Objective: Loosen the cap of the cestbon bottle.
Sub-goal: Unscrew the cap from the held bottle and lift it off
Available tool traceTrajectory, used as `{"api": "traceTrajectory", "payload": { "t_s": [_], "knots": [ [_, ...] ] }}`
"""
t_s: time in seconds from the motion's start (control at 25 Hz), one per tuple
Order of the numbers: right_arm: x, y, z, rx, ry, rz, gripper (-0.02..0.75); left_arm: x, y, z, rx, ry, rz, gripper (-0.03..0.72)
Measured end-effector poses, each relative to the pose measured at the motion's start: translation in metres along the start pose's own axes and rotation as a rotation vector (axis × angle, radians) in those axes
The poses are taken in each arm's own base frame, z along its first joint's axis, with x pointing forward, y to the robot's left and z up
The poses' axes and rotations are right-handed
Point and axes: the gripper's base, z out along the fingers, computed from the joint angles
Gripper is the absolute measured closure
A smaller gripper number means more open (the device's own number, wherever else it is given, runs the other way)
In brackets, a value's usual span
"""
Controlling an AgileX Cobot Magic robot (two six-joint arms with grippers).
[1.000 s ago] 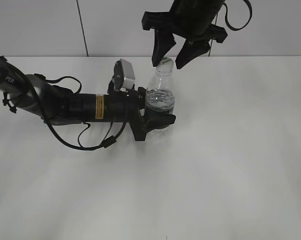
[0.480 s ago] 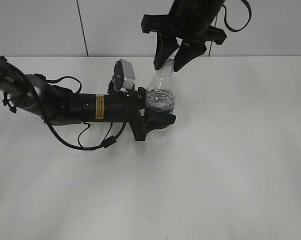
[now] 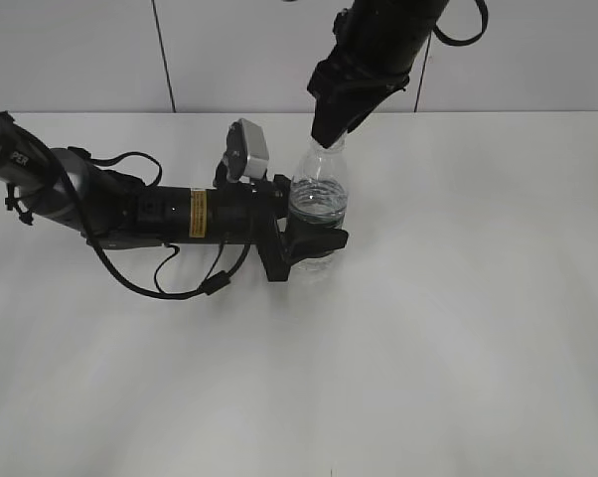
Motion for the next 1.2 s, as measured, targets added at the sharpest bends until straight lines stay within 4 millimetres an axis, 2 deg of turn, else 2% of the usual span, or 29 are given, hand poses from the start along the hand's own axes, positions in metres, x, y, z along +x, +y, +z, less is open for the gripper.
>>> {"api": "traceTrajectory", "payload": {
  "t_s": [0.24,0.48,1.2],
  "knots": [
    [0.0003,-0.0002,-0.0002,0.001,0.005,-0.26,0.435,0.0014,-0.0009,0.0,0.01,0.015,0.009,0.278],
    [-0.0004,0.0031,-0.0003,-0.032,-0.01,-0.4,0.436,0.0015,-0.0024,0.0,0.027,0.017,0.015,0.279],
    [0.0011,0.0011,0.0002,-0.017,0.01,-0.472,0.437,0.0019,-0.0028,-0.0001,0.031,0.021,0.015,0.28]
  ]
}}
